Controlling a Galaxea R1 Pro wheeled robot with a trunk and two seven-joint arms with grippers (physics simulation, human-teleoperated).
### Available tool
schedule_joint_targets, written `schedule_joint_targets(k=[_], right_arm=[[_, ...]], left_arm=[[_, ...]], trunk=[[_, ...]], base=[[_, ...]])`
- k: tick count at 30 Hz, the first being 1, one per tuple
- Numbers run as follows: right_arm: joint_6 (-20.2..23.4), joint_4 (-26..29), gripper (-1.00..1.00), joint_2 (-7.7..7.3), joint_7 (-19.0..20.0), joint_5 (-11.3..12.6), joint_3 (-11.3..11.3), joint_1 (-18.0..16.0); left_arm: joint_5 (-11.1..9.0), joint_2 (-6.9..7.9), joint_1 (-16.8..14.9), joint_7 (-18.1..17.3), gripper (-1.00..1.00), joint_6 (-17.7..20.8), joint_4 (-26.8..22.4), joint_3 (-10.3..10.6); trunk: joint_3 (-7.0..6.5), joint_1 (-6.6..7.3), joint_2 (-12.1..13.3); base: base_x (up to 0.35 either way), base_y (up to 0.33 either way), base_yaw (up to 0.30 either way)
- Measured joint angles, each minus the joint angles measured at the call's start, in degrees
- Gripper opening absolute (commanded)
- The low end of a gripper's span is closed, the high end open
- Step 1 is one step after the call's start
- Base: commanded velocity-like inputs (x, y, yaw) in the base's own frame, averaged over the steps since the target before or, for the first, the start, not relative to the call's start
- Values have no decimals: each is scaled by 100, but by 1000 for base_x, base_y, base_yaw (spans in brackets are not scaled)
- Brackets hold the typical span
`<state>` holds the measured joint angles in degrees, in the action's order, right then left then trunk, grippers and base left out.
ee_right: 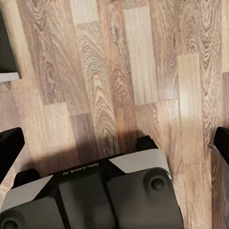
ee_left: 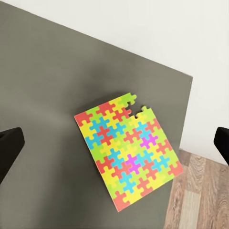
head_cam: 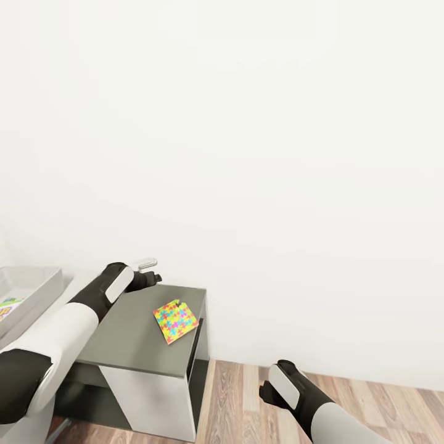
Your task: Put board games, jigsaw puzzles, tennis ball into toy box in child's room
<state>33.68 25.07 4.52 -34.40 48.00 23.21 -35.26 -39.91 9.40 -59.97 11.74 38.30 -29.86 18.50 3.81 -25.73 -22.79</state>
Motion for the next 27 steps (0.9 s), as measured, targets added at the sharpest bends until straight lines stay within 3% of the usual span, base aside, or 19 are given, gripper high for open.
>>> schedule_joint_targets(k=[14,20,27], right_arm=[[16,-9,100,-7,-3,0,0,1],[59,-10,100,-13,-2,2,0,0],[223,-10,100,-16,-1,-1,-1,-1]], left_arm=[[6,-15,0,109,100,-8,0,0],[-12,-32,-1,494,100,-14,0,-11],[-19,-213,-2,974,100,-18,0,-14]], trunk=[[0,0,0],[0,-1,1],[0,-1,1]], base=[[166,32,0],[14,1,0],[2,0,0]])
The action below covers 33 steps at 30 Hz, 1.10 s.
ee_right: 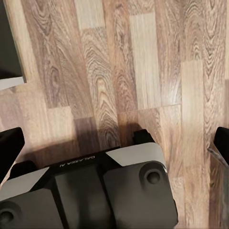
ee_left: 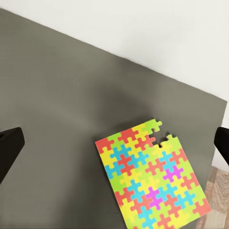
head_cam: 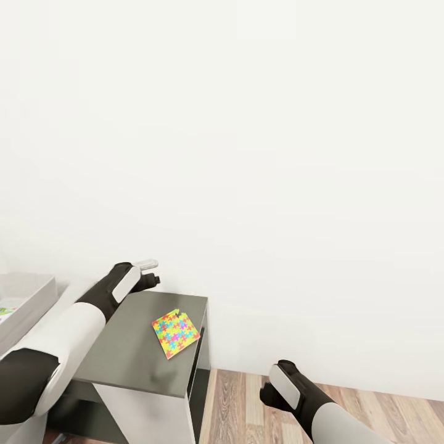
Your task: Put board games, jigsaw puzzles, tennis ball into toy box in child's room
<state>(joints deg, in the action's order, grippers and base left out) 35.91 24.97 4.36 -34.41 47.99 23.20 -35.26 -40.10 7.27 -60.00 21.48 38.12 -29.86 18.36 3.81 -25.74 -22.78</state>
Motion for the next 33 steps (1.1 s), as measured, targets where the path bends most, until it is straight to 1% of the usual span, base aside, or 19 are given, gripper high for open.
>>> schedule_joint_targets(k=[5,9,15,23,26,29,31,33], right_arm=[[42,0,100,-7,0,-1,2,0],[56,0,100,-9,1,-4,7,2],[61,0,100,-9,2,-4,8,1],[55,0,100,-2,2,-12,9,23],[49,0,100,-1,1,-13,9,25],[45,5,100,3,1,-19,13,26],[50,6,100,6,1,-20,16,27],[51,7,100,7,1,-21,16,26]], left_arm=[[-12,-123,2,169,100,-1,7,0],[-8,-179,2,244,100,-1,8,6],[-8,-196,3,280,100,-16,9,8],[-9,-210,8,290,100,-41,15,8],[-9,-273,32,354,100,-49,17,8],[-9,-333,47,707,100,-61,17,8],[-19,-379,56,1011,100,-81,17,7],[-23,-411,60,1130,100,-90,17,7]], trunk=[[90,-110,-199],[90,-110,-201],[90,-110,-201],[234,-286,-522],[289,-352,-642],[343,-418,-763],[379,-462,-844],[415,-506,-924]], base=[[0,0,0],[0,0,0],[0,0,0],[0,0,0],[0,0,0],[0,0,0],[0,0,0],[0,0,0]])
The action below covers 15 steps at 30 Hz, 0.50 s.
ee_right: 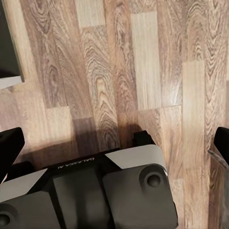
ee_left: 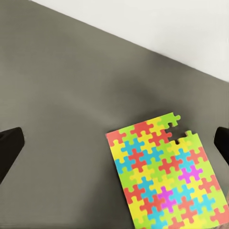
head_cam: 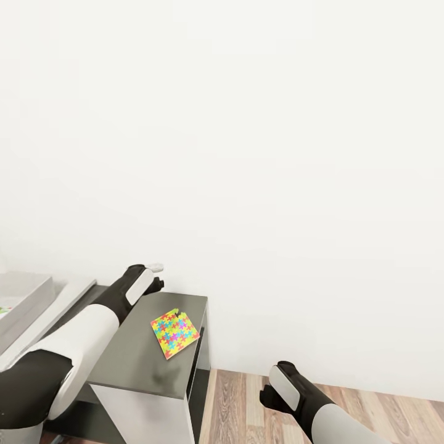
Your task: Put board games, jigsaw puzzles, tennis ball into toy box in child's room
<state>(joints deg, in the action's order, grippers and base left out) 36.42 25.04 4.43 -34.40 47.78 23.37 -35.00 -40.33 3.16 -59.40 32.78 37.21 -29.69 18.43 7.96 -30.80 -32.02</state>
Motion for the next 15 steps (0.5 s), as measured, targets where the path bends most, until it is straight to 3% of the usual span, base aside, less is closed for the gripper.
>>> schedule_joint_targets(k=[15], right_arm=[[-3,2,100,-7,0,-1,1,-1]], left_arm=[[22,-89,70,117,100,-18,0,0]], trunk=[[271,-330,-603]], base=[[0,0,0]])
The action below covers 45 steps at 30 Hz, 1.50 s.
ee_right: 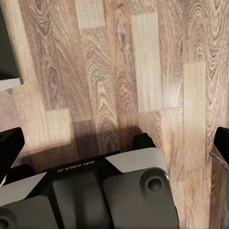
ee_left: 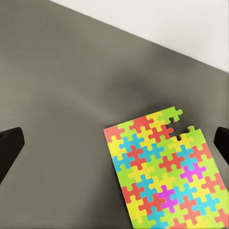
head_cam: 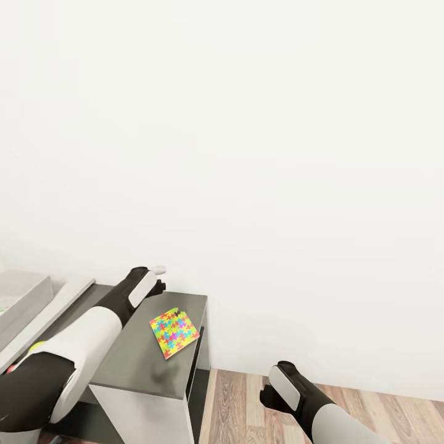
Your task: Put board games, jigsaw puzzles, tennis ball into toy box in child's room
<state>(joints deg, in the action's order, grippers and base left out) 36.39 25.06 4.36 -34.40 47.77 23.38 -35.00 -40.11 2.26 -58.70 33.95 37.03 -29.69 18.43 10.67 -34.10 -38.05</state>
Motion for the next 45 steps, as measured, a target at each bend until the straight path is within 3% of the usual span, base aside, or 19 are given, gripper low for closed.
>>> schedule_joint_targets(k=[15,45], right_arm=[[-10,0,100,3,0,-8,0,0],[-40,7,100,8,-1,-8,8,8]], left_arm=[[-18,-65,35,-7,100,-350,38,-2],[0,-103,64,-16,100,-463,53,-2]], trunk=[[270,-330,-603],[810,-989,-1808]], base=[[0,0,0],[0,0,0]])
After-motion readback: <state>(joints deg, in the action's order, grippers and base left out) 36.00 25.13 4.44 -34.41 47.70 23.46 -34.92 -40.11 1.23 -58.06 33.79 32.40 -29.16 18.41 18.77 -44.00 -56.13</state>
